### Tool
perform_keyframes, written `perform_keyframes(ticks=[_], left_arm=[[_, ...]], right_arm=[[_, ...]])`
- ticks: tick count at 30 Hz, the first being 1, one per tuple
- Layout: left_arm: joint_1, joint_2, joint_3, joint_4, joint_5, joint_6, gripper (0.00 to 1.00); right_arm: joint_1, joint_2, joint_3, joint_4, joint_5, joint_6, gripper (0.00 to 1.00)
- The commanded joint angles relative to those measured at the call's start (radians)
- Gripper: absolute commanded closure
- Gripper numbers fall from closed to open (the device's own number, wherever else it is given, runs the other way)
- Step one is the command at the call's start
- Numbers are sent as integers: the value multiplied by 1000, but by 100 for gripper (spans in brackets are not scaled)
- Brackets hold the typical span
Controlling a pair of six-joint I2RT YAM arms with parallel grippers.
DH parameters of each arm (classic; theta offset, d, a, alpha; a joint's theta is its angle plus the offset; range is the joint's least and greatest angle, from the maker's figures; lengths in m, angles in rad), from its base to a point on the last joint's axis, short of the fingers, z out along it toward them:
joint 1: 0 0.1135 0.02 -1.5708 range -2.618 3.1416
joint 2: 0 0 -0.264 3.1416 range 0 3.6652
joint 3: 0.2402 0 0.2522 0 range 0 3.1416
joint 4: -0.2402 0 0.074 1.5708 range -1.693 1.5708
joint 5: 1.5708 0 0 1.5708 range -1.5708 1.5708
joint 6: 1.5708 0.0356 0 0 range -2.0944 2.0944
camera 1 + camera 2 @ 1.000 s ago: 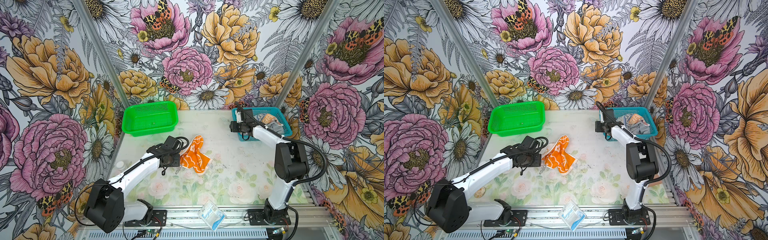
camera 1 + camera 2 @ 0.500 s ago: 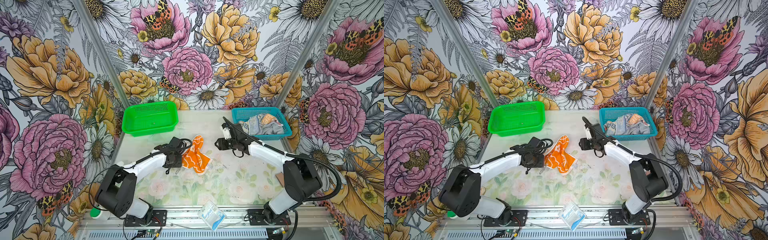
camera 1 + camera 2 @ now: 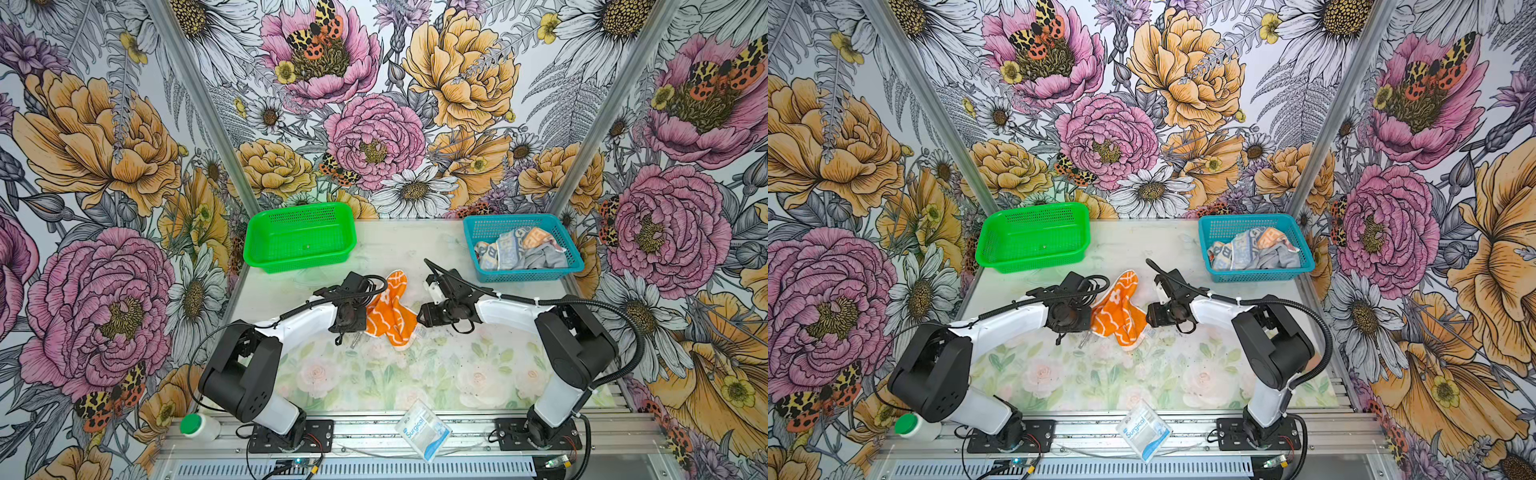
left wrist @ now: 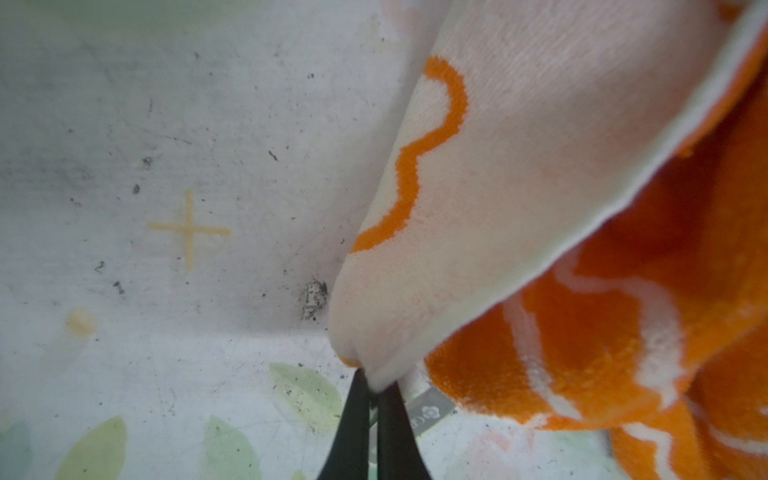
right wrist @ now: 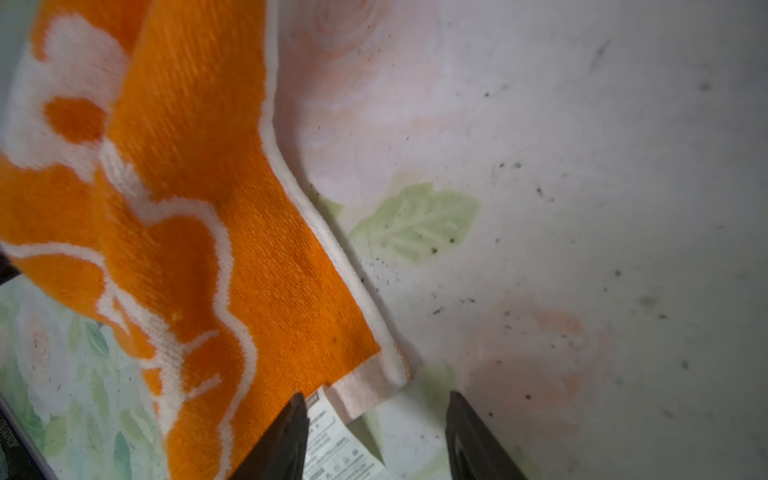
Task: Fold and stack the towels
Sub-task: 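Grasp two corners of the orange towel with the left and right grippers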
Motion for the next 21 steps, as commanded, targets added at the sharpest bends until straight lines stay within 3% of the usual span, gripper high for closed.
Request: perform_keyframes(ticks=[1,9,12,16,21], left_arm=[[1,-19,1,20,-7,-7,100],[4,-15,6,20,2,-1,100],[4,-21,4,20,3,1,100],[9,-40,0,18,7,-1,100],[25,-71,-1,18,24,4,100]], right_arm=[[9,25,39,28,-2,14,46],[19,72,63,33,2,14,49],[20,82,73,32,-7,16,64],[20,81,72,33,-6,21,100],[20,56,65,31,6,18,100]])
